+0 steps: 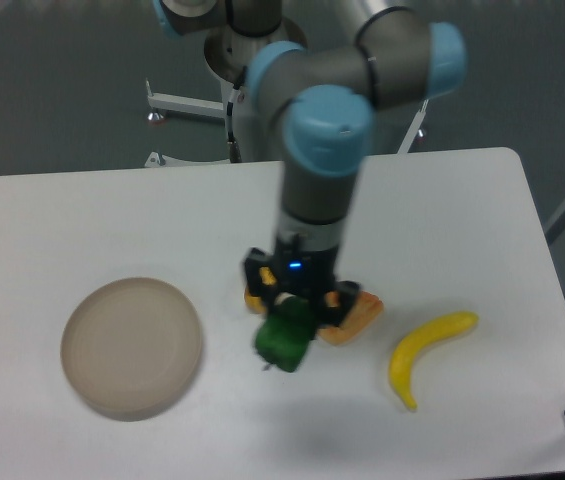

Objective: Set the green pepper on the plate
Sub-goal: 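Carry the green pepper over the bread toward the beige plate, then lower the green pepper onto the plate and open the gripper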

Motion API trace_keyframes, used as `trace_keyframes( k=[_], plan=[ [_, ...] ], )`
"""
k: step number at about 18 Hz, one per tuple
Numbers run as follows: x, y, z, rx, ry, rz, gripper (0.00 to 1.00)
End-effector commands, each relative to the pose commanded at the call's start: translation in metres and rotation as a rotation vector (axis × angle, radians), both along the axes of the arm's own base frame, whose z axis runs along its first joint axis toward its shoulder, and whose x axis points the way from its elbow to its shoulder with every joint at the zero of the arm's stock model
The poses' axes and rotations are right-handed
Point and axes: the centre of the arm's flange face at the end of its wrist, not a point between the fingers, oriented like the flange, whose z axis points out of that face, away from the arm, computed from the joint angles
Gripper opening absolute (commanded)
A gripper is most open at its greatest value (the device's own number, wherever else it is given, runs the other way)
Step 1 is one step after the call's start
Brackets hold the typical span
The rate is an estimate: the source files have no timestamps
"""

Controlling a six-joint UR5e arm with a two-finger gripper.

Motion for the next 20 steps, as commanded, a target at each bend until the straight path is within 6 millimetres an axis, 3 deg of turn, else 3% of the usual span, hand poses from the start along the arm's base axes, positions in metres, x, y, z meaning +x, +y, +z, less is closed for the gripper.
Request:
trace_keyframes(
  k=[4, 7, 9, 13, 17, 20],
  plan=[
    [0.054, -0.001, -0.044, -0.004, 0.031, -0.012, 0.41],
    [0.088, 0.0, -0.062, -0.047, 0.054, -0.028, 0.41],
    [0.094, -0.001, -0.073, -0.065, 0.045, -0.024, 0.41],
    [0.125, -0.001, -0.097, -0.102, 0.034, -0.067, 0.41],
    [0.144, 0.001, -0.104, -0.068, 0.043, -0.126, 0.41],
    [0.152, -0.001, -0.116, -0.066, 0.036, -0.303, 0.41]
  ],
)
